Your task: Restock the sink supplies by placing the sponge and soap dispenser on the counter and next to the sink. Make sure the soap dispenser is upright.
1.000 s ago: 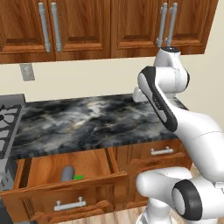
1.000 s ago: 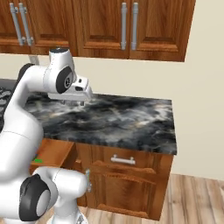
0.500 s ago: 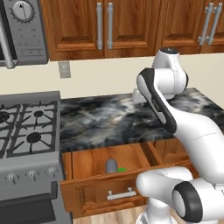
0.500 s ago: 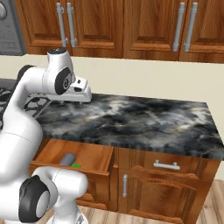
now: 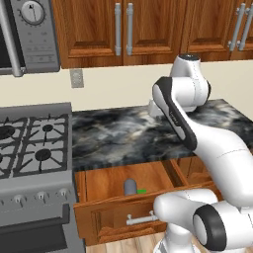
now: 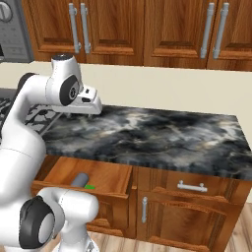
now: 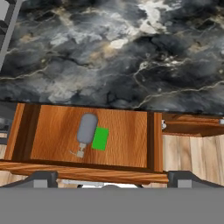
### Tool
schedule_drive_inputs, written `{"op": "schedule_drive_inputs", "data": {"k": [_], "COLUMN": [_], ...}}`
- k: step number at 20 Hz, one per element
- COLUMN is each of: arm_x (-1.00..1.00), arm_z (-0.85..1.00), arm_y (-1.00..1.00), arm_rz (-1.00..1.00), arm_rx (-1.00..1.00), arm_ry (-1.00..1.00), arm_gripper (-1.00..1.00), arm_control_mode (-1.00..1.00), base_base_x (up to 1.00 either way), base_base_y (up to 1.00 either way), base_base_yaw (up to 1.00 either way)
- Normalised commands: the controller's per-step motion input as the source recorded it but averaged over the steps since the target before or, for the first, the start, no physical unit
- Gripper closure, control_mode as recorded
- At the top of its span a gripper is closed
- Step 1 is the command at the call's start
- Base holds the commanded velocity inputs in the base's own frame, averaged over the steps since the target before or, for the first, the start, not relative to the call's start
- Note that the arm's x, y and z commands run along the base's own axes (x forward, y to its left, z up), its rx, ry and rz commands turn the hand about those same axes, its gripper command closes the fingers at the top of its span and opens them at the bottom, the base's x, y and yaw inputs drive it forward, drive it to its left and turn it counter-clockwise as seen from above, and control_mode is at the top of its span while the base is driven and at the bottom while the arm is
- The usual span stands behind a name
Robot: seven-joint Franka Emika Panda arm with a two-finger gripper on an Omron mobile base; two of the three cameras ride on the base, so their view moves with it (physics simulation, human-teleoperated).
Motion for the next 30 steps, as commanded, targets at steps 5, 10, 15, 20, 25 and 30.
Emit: {"op": "schedule_drive_inputs", "data": {"k": [5,10,15,20,25,30], "arm_x": [0.00,0.00,0.02,0.13,0.16,-0.04], "arm_z": [-0.16,-0.98,-0.45,-0.13,-0.01,-0.20], "arm_y": [0.14,0.93,0.52,0.31,0.00,-0.11], "arm_rz": [0.00,-0.05,-0.04,-0.04,-0.01,0.00], "arm_rx": [-0.03,-0.13,0.00,0.00,0.00,0.03], "arm_ry": [0.06,0.24,0.13,0.15,0.16,0.01], "arm_gripper": [-1.00,-1.00,-1.00,-1.00,-1.00,-1.00], "arm_control_mode": [-1.00,-1.00,-1.00,-1.00,-1.00,-1.00], "base_base_x": [0.00,0.00,0.00,0.00,0.00,0.00], "base_base_y": [0.00,0.00,0.00,0.00,0.00,0.00], "base_base_yaw": [0.00,0.00,0.00,0.00,0.00,0.00]}}
